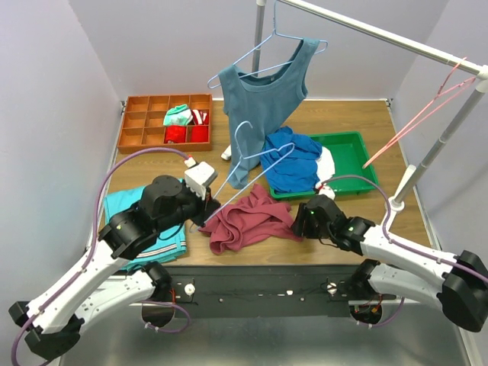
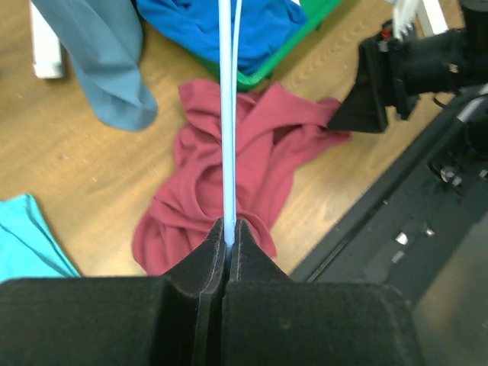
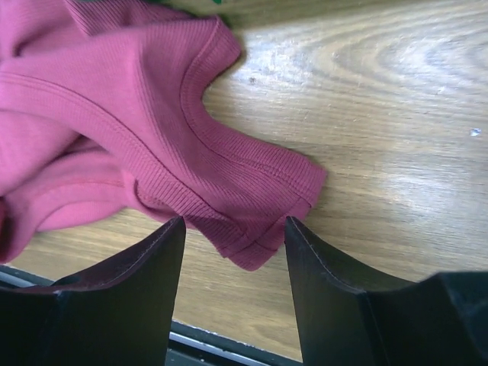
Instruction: Place the tank top on the hanger
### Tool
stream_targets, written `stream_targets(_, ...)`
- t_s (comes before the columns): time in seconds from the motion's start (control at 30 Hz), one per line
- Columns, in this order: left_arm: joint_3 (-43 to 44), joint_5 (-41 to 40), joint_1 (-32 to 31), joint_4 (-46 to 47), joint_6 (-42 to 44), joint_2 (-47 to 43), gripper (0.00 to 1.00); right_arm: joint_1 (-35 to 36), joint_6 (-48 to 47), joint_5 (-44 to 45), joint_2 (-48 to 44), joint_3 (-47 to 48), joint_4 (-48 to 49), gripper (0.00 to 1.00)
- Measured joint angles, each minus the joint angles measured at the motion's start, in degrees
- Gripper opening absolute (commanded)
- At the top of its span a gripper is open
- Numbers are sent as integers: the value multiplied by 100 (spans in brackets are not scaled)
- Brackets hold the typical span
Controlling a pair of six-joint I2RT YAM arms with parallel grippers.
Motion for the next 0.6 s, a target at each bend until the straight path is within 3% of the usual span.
stream_targets(0.1,-74,138,-13,-245,-216,-227,0,24,-7,9,240,46,81,57)
stream_targets(0.2,-74,278,-50,-417,-457,-365,0,26,-28,26,468,168,118,42)
stream_targets(0.23,-74,293,-50,-461,-522,-378,0,28,-55,42,535,232,125,30)
stream_targets(0.33,-74,439,-50,-699,-911,-442,0,31,-74,111,599,343,164,16)
stream_targets(0.6,-98,647,-50,-1558,-1360,-831,0,33,-85,498,765,715,90,12)
